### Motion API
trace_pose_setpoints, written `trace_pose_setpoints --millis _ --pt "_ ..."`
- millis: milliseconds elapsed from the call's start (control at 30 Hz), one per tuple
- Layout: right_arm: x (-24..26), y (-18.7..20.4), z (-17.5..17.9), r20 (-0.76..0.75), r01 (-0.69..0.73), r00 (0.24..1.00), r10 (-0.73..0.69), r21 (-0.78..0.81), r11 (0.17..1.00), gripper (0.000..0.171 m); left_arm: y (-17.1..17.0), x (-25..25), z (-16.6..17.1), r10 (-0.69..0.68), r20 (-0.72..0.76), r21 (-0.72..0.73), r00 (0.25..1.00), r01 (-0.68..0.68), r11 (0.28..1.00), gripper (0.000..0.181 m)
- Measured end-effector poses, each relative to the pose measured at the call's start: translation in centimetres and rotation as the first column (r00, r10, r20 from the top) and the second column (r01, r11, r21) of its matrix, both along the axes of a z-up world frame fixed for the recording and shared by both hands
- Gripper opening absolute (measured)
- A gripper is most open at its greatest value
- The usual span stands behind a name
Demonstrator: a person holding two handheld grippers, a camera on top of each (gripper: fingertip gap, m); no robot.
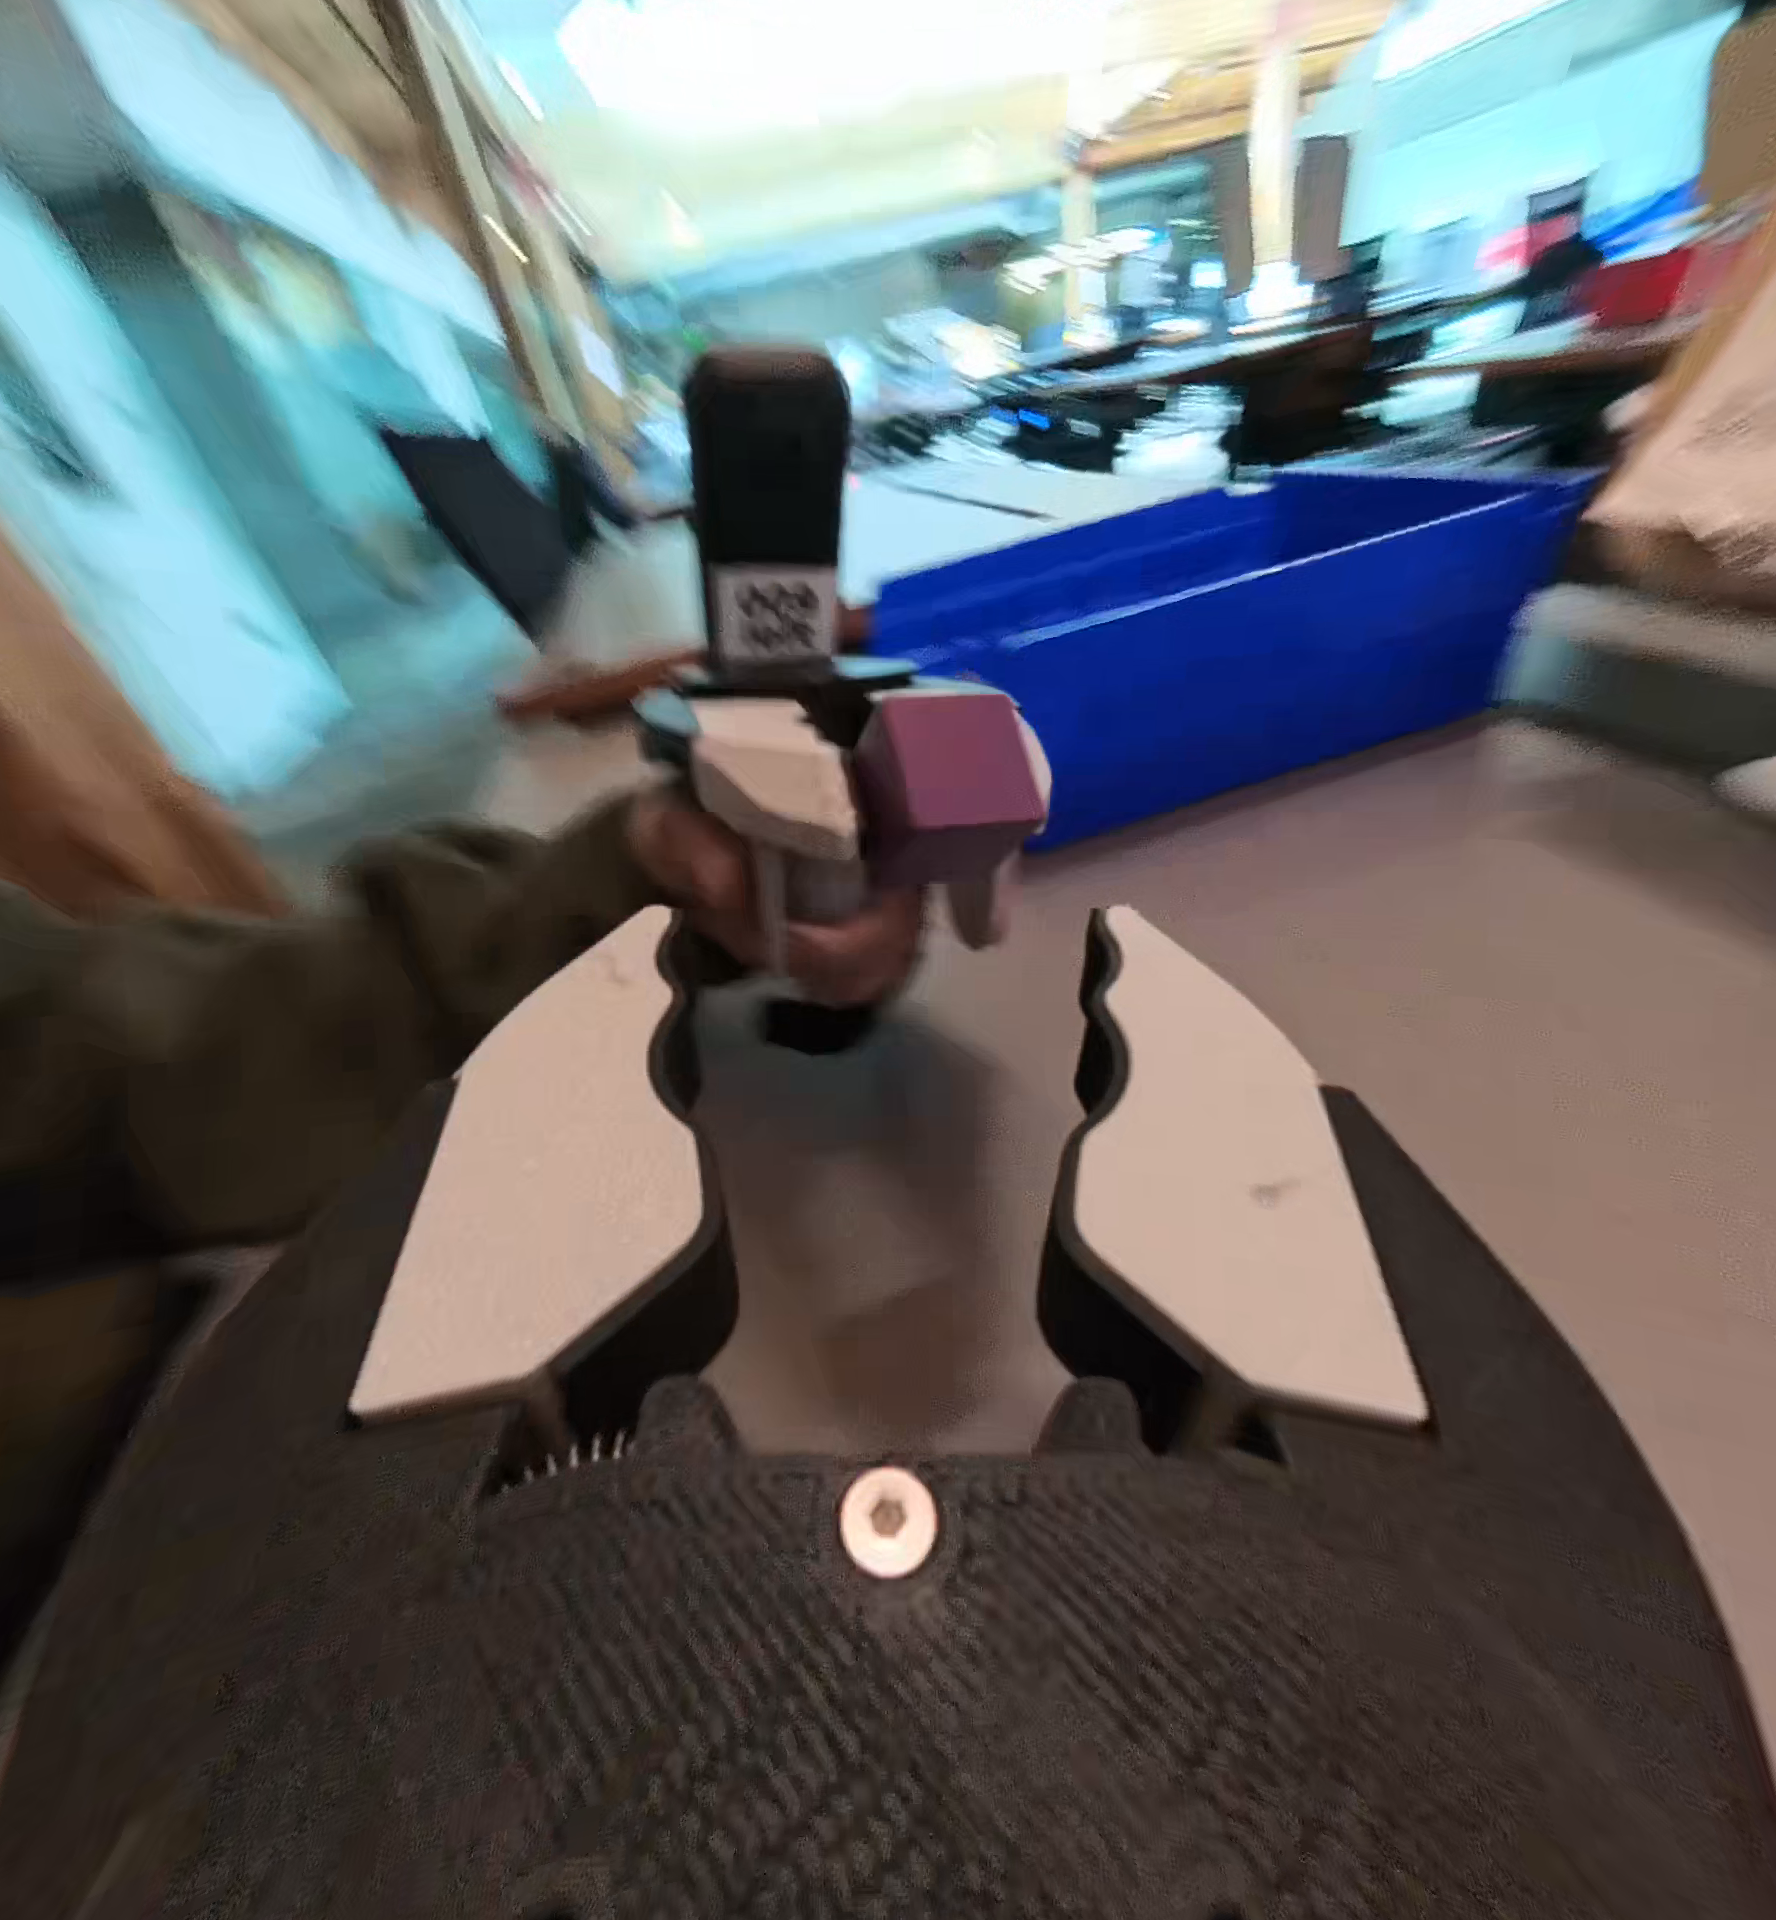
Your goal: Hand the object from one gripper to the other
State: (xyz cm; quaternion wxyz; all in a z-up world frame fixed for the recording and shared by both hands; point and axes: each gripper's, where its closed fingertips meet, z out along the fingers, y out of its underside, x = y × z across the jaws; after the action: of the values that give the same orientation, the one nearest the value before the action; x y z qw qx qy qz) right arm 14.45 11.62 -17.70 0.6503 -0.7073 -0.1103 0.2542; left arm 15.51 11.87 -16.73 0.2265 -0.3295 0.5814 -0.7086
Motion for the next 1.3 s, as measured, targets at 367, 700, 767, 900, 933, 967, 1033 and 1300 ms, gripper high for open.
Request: trace_pose_setpoints --millis 367,700,767,900,933,967,1033,1300 --pt "-3.6 -1.4 3.0 -0.883 -0.532 0.326 0.336 0.123 0.838 0.046 -3.3 -2.7 1.5 -0.148 0.326 0.184 0.934 0.091 0.979 0.028" --pt "-0.3 0.5 0.4 -0.542 -0.177 0.833 0.111 -0.071 0.982 0.03 -1.4 0.0 0.1 0.038 0.157 0.137 0.987 -0.06 0.989 0.053" --pt "2.2 0.9 -0.5 -0.232 0.063 0.969 -0.08 -0.081 0.995 0.029 -0.7 0.6 -0.4 0.075 0.048 0.111 0.996 -0.08 0.991 0.056" --pt "6.3 0.6 -1.7 0.418 0.402 0.827 -0.375 0.025 0.915 0.029 0.1 2.2 -1.6 0.158 -0.125 0.069 0.979 -0.151 0.986 0.058" --pt "6.5 0.6 -2.1 0.545 0.424 0.745 -0.385 0.058 0.904 0.029 0.2 2.6 -2.1 0.193 -0.148 0.089 0.97 -0.182 0.979 0.058" --pt "6.6 0.6 -2.6 0.643 0.439 0.661 -0.386 0.086 0.894 0.029 0.2 3.0 -2.7 0.224 -0.172 0.121 0.959 -0.205 0.971 0.058" --pt "6.3 0.9 -3.5 0.78 0.436 0.515 -0.355 0.118 0.892 0.03 0.1 3.6 -3.8 0.273 -0.214 0.188 0.938 -0.235 0.954 0.058" --pt "5.1 1.3 -4.8 0.938 0.386 0.201 -0.283 0.19 0.903 0.03 -0.8 4.0 -5.2 0.281 -0.287 0.249 0.916 -0.212 0.945 0.028"
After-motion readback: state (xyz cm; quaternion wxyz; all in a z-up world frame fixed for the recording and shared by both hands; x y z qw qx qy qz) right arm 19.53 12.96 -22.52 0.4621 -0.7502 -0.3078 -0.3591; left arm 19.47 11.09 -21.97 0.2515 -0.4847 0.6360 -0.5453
